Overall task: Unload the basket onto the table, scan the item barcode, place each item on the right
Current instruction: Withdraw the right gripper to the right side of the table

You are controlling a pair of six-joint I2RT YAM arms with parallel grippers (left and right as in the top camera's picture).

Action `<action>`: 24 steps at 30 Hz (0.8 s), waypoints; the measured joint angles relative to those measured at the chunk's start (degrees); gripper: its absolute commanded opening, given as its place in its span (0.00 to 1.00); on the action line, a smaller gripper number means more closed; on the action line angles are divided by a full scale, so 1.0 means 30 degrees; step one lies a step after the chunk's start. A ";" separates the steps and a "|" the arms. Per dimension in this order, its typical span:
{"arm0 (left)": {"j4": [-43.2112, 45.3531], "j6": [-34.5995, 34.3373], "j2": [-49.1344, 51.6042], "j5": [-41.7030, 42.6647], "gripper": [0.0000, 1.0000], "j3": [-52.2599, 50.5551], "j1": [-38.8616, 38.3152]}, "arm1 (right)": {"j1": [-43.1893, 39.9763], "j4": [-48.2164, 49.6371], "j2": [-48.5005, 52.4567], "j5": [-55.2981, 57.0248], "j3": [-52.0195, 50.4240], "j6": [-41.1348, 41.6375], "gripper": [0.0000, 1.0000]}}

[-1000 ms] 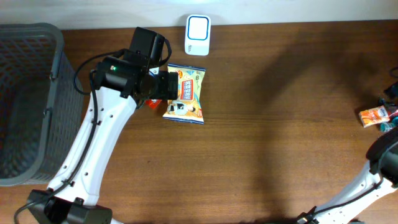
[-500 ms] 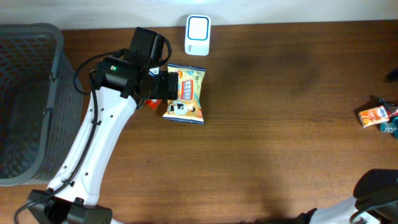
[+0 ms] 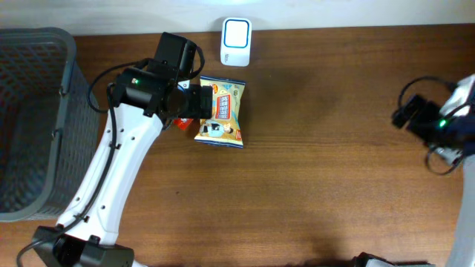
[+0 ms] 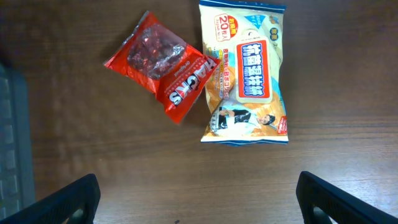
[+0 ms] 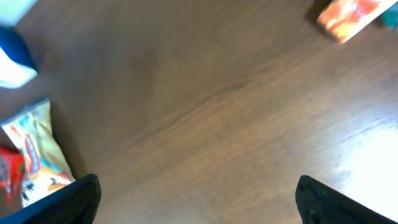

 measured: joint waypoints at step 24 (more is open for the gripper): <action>0.0007 0.0000 0.0000 -0.0007 0.99 0.0000 0.0000 | 0.0124 0.1734 -0.7329 -0.0022 -0.5960 0.0350 0.99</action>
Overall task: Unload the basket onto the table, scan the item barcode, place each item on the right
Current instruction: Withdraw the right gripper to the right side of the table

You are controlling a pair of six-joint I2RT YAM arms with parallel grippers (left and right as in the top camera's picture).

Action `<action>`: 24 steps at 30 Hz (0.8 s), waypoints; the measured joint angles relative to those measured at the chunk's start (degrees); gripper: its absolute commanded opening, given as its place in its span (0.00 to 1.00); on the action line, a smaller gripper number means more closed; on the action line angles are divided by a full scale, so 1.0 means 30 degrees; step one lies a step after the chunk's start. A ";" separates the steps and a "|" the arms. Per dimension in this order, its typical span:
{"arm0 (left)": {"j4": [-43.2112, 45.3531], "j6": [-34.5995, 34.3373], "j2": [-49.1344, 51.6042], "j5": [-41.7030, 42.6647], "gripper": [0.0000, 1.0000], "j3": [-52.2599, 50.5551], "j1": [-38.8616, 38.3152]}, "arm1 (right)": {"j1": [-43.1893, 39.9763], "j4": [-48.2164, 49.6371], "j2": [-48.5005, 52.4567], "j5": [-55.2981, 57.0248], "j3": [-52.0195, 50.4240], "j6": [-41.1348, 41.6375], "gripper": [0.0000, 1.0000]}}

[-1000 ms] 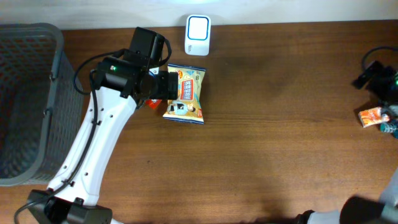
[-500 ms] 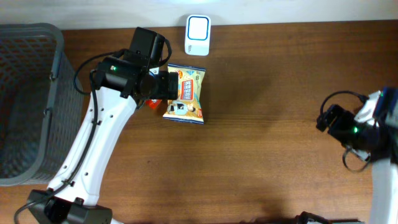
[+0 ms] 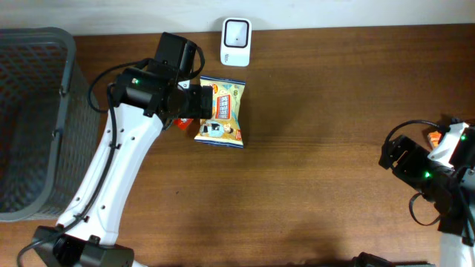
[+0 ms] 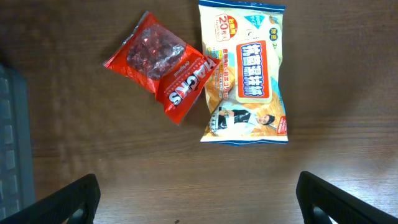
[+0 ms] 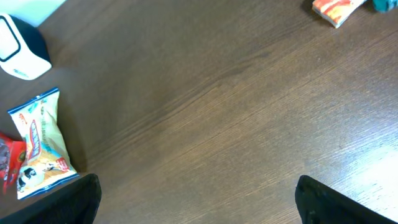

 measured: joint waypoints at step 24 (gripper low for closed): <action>-0.0423 0.0000 0.0000 0.0576 0.99 0.0000 0.0000 | 0.0000 0.0911 1.0724 -0.2623 -0.0066 0.0262 0.99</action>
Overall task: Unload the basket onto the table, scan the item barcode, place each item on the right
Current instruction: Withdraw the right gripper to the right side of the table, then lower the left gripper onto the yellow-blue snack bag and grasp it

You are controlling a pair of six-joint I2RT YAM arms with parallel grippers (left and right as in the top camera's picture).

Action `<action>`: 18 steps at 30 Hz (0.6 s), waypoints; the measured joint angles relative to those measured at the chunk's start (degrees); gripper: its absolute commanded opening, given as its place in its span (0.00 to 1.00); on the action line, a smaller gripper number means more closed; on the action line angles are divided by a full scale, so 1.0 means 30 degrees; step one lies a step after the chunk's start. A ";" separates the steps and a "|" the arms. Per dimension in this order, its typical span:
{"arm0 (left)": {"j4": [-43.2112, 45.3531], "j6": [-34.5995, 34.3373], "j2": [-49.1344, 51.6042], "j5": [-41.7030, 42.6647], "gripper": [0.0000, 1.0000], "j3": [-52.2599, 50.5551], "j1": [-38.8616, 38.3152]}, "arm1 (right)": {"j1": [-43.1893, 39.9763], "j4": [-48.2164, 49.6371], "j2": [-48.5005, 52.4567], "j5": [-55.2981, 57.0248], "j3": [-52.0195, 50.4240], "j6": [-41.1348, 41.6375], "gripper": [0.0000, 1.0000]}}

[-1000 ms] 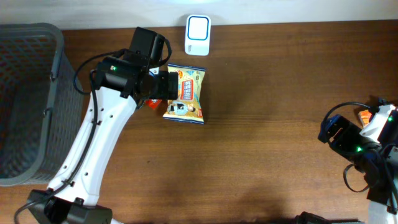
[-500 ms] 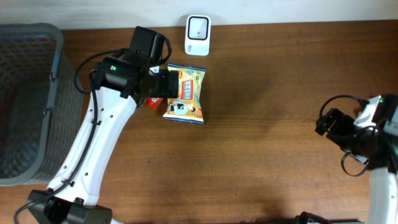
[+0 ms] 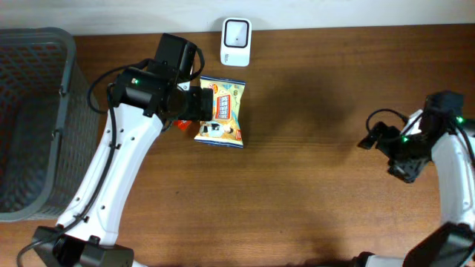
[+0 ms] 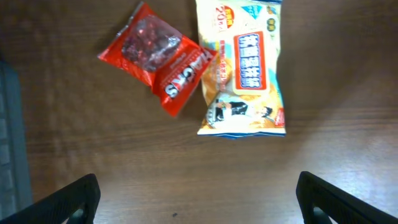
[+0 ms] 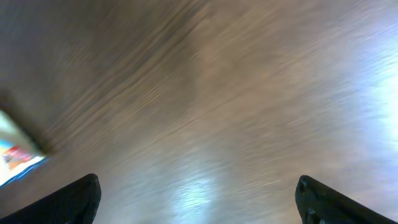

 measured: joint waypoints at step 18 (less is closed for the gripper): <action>0.0379 0.0000 0.2900 0.4036 0.99 0.0000 -0.1370 | 0.0000 -0.3774 -0.7133 0.0350 0.1923 -0.0670 0.99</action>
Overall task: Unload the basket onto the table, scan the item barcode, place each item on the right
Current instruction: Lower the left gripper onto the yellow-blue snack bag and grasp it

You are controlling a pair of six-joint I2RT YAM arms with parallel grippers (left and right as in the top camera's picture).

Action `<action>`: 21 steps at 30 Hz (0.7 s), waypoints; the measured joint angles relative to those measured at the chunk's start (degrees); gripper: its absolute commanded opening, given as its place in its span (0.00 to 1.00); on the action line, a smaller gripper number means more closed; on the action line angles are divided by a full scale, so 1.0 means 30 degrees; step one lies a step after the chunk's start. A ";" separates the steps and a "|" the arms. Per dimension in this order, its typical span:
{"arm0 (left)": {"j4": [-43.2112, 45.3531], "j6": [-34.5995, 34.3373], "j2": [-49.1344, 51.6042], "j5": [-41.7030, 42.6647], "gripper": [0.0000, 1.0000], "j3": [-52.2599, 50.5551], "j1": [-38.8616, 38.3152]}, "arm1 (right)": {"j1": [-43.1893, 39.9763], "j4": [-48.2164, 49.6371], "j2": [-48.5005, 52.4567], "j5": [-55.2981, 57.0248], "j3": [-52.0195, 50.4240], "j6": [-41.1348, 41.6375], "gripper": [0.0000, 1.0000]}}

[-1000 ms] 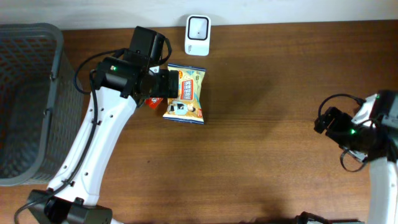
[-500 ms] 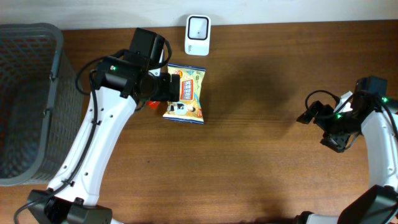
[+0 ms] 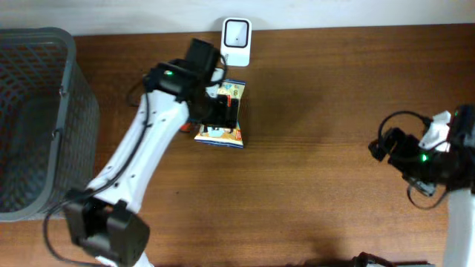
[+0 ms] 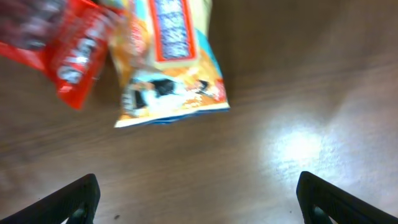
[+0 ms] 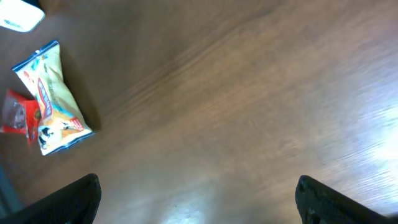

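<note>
A yellow snack bag (image 4: 169, 68) lies flat on the brown table, with a red candy packet (image 4: 65, 46) partly overlapping its left side. My left gripper (image 4: 199, 205) hovers open just above the bag's lower end, holding nothing. From overhead the left wrist covers most of the bag (image 3: 220, 135) and hides the red packet. The white barcode scanner (image 3: 236, 32) stands at the table's back edge, just beyond the bag. My right gripper (image 5: 199, 205) is open and empty at the far right, with the bag (image 5: 53, 99) far off to its left.
A dark grey mesh basket (image 3: 30, 119) stands at the left end of the table. The right arm (image 3: 423, 159) with its cables sits near the right edge. A strip of white wall runs behind the table.
My left gripper has shifted right and come lower over the yellow bag, which now looks larger and sits up-left in its view. The right arm has turned, so its view now takes in both packets.
At the first two moments my left gripper hung open above the red packet and the yellow bag, both lying still. Then it stood a little higher, and now it is lower and further right. The right arm stood at different spots on the right, always open and empty.
</note>
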 measured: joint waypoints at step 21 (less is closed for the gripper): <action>0.5974 0.0153 0.4430 -0.3468 0.84 0.0000 -0.2725 | 0.0000 -0.0809 -0.0510 -0.0474 0.0015 -0.0896 0.99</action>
